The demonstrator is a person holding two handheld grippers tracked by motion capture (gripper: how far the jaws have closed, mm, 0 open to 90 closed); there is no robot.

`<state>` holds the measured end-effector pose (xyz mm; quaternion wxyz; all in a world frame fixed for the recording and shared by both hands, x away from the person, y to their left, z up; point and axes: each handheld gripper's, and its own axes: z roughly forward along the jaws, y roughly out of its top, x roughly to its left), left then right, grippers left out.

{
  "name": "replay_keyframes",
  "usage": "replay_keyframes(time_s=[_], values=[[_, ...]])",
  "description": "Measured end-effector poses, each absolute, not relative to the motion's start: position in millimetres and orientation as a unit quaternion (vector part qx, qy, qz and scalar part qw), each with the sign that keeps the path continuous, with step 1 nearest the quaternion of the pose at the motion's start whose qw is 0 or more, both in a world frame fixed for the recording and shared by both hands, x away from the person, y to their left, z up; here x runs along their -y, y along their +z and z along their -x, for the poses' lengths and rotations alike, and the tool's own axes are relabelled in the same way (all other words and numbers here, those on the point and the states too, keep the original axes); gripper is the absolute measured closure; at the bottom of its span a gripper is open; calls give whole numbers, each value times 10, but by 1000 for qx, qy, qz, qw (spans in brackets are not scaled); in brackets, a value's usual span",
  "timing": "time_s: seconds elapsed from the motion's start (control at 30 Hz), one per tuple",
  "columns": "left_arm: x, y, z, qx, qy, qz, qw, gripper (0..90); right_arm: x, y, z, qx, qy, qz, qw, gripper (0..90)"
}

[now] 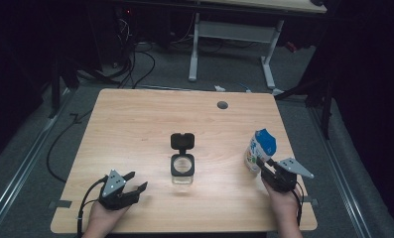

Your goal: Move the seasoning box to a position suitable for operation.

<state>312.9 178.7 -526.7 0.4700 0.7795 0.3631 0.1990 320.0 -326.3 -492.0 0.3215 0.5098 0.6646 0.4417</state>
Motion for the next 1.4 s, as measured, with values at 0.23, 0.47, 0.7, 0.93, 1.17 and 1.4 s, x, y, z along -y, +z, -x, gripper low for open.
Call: replay_keyframes(time_s=[0.23,0.47,0.7,0.93,1.17,1.4], values=[[-1786,-5267,-3129,-363,197,-780,471,391,3188,-4898,-3207,-685,427,-494,324,812],[-1785,-5268,-3127,-363,196,-779,472,391,3186,-4927,-3198,-677,436,-496,325,833],[-1782,-5267,-3125,-363,194,-780,472,391,3144,-4880,-3190,-687,428,-491,323,836],[-1777,-5270,-3126,-363,193,-780,472,392,3145,-4834,-3155,-692,436,-485,310,838],[-1772,-5272,-3126,-362,192,-781,472,392,3036,-4812,-3092,-704,444,-465,301,840],[-1781,-5267,-3126,-362,191,-780,473,392,2932,-4796,-3052,-718,449,-447,286,840]])
